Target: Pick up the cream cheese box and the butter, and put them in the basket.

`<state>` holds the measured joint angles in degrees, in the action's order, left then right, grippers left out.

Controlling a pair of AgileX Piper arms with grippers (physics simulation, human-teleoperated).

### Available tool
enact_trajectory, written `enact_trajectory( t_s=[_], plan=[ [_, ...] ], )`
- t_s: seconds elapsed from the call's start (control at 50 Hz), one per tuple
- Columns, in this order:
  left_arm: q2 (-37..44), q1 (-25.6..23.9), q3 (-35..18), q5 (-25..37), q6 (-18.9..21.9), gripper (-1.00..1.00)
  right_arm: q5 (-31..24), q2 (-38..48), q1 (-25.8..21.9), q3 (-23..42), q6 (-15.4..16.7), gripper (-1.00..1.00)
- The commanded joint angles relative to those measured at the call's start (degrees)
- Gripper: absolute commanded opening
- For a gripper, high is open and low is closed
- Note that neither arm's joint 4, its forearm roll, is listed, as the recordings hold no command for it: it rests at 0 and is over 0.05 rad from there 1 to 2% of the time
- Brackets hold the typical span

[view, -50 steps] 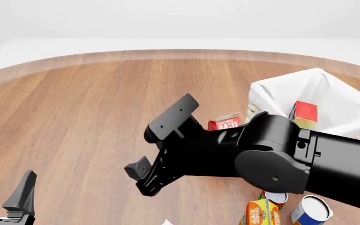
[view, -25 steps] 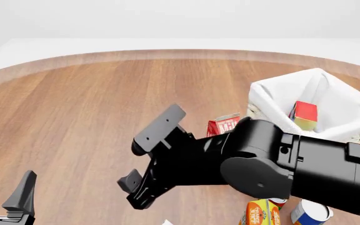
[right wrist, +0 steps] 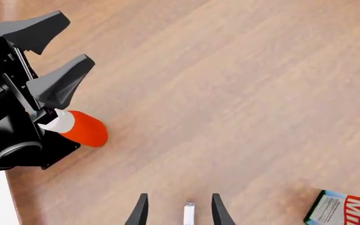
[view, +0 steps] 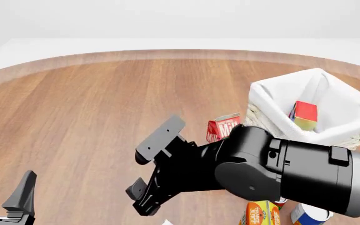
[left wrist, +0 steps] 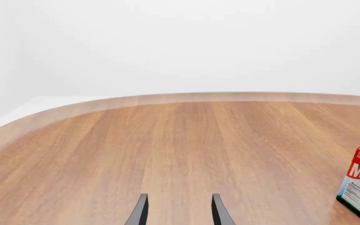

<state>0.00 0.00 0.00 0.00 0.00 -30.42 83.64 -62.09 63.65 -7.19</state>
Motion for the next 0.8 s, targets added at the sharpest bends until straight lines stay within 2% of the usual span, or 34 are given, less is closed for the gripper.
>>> enact_trajectory(
  t_s=[0.02, 0.3, 0.6, 0.8],
  plan=[
    [0.0, 0.0, 0.0, 0.0, 0.0, 1.00, 0.2, -0.8, -0.2, -1.8, -0.9, 1.00],
    [0.0, 0.0, 0.0, 0.0, 0.0, 1.00, 2.1, -1.2, -0.9, -4.2, -3.1, 1.00],
    [0.0, 0.0, 0.0, 0.0, 0.0, 1.00, 5.0, 0.9, -0.7, -5.3, -3.4, 1.00],
    [0.0, 0.0, 0.0, 0.0, 0.0, 1.00, 3.8, -0.8, -0.9, -6.2, -3.3, 1.00]
  ],
)
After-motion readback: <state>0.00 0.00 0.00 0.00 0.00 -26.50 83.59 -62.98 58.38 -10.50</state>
